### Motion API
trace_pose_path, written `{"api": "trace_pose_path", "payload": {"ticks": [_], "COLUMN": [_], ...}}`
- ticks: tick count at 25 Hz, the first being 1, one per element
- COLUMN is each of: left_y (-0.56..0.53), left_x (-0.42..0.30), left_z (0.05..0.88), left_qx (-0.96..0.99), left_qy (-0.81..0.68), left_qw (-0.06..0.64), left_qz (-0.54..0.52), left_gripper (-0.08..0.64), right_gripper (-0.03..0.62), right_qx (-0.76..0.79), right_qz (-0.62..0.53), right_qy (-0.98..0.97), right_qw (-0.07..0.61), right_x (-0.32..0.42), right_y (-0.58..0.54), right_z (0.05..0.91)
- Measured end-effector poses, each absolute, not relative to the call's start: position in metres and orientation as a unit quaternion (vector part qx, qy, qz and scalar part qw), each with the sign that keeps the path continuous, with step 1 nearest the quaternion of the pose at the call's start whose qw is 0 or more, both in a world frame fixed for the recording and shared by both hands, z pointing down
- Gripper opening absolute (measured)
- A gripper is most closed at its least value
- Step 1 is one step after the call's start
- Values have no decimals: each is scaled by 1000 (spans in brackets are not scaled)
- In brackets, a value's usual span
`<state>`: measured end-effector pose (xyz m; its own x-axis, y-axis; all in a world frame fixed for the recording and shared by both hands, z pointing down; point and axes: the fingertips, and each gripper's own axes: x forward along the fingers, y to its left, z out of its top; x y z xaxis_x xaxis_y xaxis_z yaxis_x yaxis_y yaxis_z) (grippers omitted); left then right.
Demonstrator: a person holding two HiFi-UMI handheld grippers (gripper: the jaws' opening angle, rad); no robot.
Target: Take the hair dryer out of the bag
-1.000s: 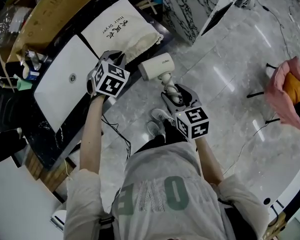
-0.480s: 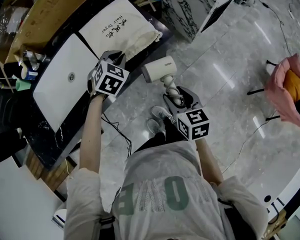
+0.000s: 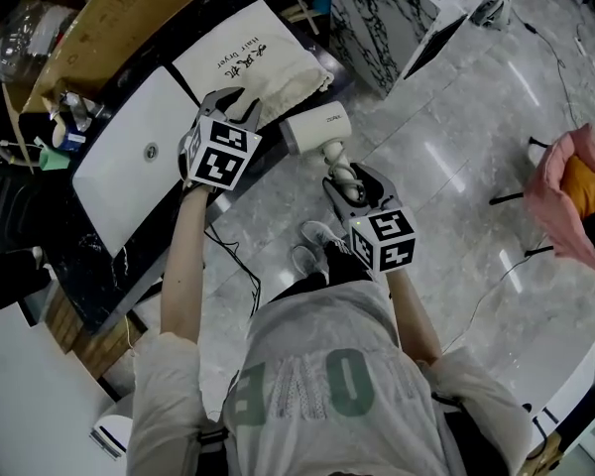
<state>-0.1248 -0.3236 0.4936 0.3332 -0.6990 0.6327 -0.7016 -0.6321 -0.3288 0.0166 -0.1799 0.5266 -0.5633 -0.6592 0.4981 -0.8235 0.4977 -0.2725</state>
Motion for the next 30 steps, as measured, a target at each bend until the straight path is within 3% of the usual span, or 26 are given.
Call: {"api": "trace_pose_path", "payload": {"ticks": [8, 17, 23, 30], "left_y": [-312, -209, -126, -55], "left_x": [-181, -284, -318, -332], "left_z": [362, 237, 201, 216], "left_qx": [788, 680, 614, 525], "left_qy": [-554, -718, -780, -837], "left_qw": [-51, -111, -121, -137], "left_qz": [264, 94, -30, -74], "left_gripper": [107, 104, 73, 54], "right_gripper": [247, 247, 247, 247], "right_qx": [395, 323, 278, 245], "right_qz": [168, 68, 44, 3], "right_qy": [-896, -944, -954, -963], "right_qw": [112, -5, -99, -114], "right_x": [-34, -128, -166, -193], "right_y": [-223, -237, -217, -181], "right_z": [455, 336, 274, 270]}}
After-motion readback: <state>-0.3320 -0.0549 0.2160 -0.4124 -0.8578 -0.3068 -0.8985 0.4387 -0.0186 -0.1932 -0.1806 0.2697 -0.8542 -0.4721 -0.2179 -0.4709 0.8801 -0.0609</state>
